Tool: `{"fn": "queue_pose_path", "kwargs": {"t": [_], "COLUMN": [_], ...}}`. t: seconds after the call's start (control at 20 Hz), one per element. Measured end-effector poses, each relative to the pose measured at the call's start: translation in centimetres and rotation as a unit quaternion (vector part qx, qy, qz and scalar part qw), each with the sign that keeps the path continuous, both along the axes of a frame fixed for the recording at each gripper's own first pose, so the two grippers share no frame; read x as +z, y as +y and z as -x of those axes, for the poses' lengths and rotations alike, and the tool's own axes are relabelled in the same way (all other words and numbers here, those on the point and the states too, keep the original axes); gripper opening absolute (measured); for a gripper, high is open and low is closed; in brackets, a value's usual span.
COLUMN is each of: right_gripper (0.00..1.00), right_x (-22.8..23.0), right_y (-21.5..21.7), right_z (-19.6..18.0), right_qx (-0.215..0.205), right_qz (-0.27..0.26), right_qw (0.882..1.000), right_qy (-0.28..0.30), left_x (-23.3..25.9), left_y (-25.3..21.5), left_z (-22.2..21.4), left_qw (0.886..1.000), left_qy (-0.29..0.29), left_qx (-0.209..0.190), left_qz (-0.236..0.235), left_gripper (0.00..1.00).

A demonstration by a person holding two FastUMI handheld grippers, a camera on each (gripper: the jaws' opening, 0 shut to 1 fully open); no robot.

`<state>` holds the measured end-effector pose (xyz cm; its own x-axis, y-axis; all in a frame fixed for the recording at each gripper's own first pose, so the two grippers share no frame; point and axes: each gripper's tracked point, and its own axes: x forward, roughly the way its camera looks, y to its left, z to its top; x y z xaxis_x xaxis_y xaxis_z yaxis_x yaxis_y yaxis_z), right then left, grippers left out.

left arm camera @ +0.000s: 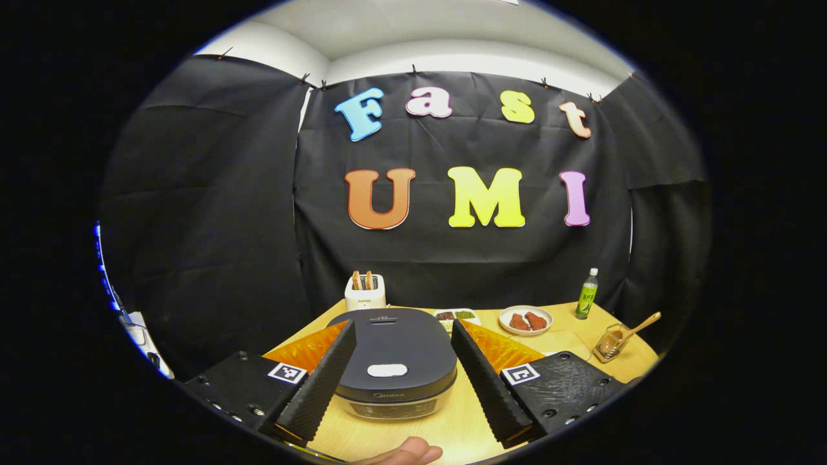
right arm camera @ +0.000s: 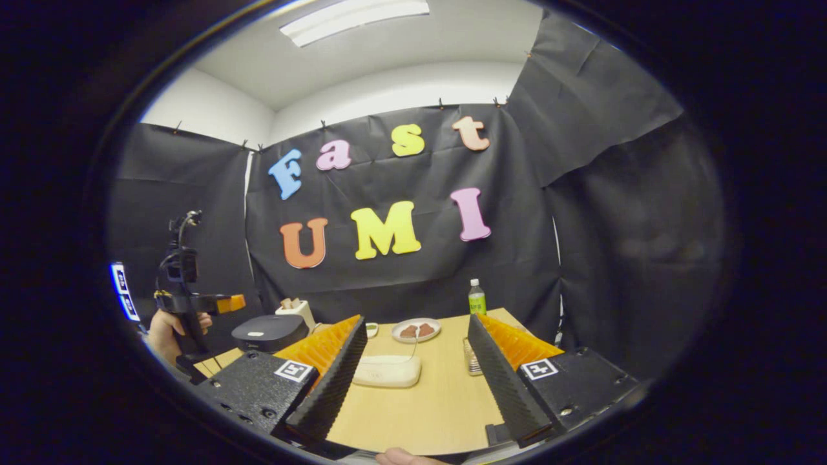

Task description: Close the left gripper, press the button to open the rice cooker; take a wooden spoon from the chopstick holder with the right hand, scoop a spoonful of rice and pour it into the rice cooker, then put the wooden spoon back into the chopstick holder.

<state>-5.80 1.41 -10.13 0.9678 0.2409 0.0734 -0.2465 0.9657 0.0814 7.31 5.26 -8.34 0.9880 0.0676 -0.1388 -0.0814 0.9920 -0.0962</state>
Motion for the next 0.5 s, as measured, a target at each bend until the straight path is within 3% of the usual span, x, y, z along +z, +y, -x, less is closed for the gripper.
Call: {"fn": "queue_pose_path", "kwargs": {"t": [0.2,0.5], "right_gripper": [0.98,0.99], "right_x": [1.2,2.1], "right_y": [0.0,0.0], "right_z": [-0.7,-1.6], "right_qx": [-0.010,-0.017], "right_qz": [0.018,0.039], "right_qw": [1.000,0.999], "right_qy": [-0.002,0.009], "left_x": [1.9,2.9], "left_y": [-1.2,-4.7], "left_z": [4.2,10.0], "left_qw": [1.000,0.999], "left_qy": [-0.011,-0.029], "left_qx": [0.006,-0.020], "left_qz": [-0.001,-0.006], "left_gripper": [0.95,0.95]}}
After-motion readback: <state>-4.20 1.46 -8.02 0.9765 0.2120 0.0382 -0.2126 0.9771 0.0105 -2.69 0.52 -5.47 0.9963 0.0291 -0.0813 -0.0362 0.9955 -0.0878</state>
